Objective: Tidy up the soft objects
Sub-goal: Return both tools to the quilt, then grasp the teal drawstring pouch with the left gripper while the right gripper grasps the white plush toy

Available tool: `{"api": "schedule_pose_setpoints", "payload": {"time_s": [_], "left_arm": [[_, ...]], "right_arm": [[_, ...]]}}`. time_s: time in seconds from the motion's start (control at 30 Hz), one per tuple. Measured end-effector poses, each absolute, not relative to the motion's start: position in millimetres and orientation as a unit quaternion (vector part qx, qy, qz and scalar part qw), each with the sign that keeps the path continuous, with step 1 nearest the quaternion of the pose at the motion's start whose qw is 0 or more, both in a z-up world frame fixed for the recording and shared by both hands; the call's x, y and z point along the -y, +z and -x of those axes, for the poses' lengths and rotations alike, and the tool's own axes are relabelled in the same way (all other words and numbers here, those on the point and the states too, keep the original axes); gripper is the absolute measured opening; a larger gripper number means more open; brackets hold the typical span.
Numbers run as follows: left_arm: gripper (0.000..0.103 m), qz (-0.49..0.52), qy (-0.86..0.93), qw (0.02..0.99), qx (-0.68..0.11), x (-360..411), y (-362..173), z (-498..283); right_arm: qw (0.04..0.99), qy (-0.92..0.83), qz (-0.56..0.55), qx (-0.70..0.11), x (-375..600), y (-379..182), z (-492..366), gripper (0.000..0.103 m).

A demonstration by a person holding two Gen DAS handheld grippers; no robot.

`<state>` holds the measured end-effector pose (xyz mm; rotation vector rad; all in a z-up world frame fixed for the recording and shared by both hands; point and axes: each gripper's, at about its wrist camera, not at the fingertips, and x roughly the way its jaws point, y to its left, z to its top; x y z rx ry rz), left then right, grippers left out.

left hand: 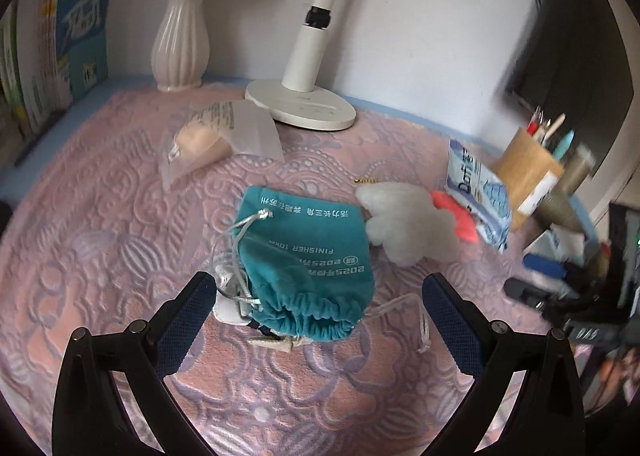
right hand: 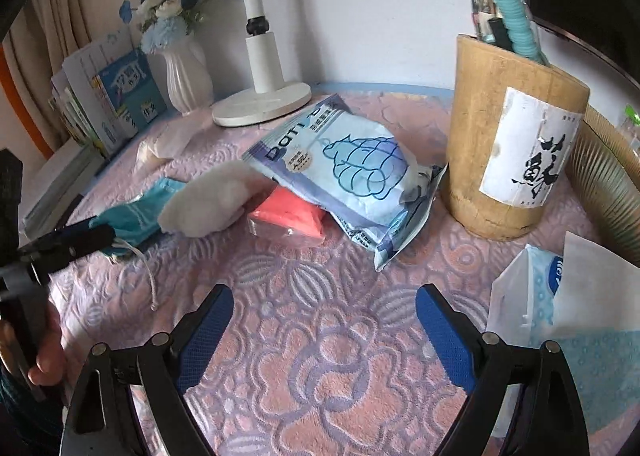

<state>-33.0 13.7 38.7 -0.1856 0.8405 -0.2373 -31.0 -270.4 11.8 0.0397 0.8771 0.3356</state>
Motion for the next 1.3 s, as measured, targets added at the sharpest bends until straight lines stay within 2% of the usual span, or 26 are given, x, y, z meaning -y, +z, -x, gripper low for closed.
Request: {"api": "schedule_pose_setpoints", "payload": {"time_s": [0.2,0.3,0.4,0.57,0.6,0.67,0.77,0.8,0.9,1.07,1.1,1.13,1.17,1.23,1.3], "left_arm": [[0.103,0.095,-0.121,0.899,-0.41,-15,36,34],[0.103,0.074,-0.118,0.897,-0.42,-9,40,31],[0.103,0.032,-0.123,0.89,-0.439,0,45,26],[0.103,-0.048,-0.104,0.881,-0.459,16,33,10],[0.1,-0.044,-0.11,0.878,-0.464,16,29,7],[0.083,-0.042,-0.108,0.877,-0.466,14,24,2],[0.073,-0.039,-0.101,0.879,-0.465,9,20,-1],[0.066,-0.034,-0.099,0.882,-0.459,6,20,0],[0.052,-0.015,-0.1,0.888,-0.448,-1,22,2],[0.037,0.061,-0.116,0.892,-0.432,-25,27,5],[0.035,0.08,-0.117,0.893,-0.427,-31,29,6],[0.035,0.094,-0.117,0.895,-0.421,-35,30,7],[0.034,0.111,-0.117,0.897,-0.412,-41,31,9],[0.034,0.148,-0.124,0.9,-0.39,-55,36,15],[0.034,0.178,-0.132,0.901,-0.373,-65,38,20]], "right_arm": [[0.895,0.161,-0.004,-0.416,264,15,33,0.093],[0.868,0.221,-0.073,-0.438,266,27,27,0.093],[0.831,0.29,-0.142,-0.453,258,46,7,0.093],[0.819,0.305,-0.13,-0.468,221,55,-28,0.093],[0.819,0.299,-0.122,-0.473,215,53,-34,0.093],[0.823,0.279,-0.102,-0.485,199,48,-46,0.093],[0.816,0.266,-0.088,-0.506,183,35,-61,0.093],[0.808,0.266,-0.093,-0.517,182,29,-65,0.093],[0.777,0.256,-0.129,-0.561,175,7,-77,0.093],[0.788,0.238,-0.137,-0.552,171,4,-79,0.094],[0.792,0.23,-0.131,-0.55,169,4,-79,0.092],[0.796,0.224,-0.125,-0.548,168,5,-77,0.086],[0.807,0.209,-0.103,-0.543,164,5,-74,0.072],[0.823,0.192,-0.064,-0.53,159,8,-69,0.054],[0.829,0.2,-0.06,-0.518,160,10,-65,0.051]]}}
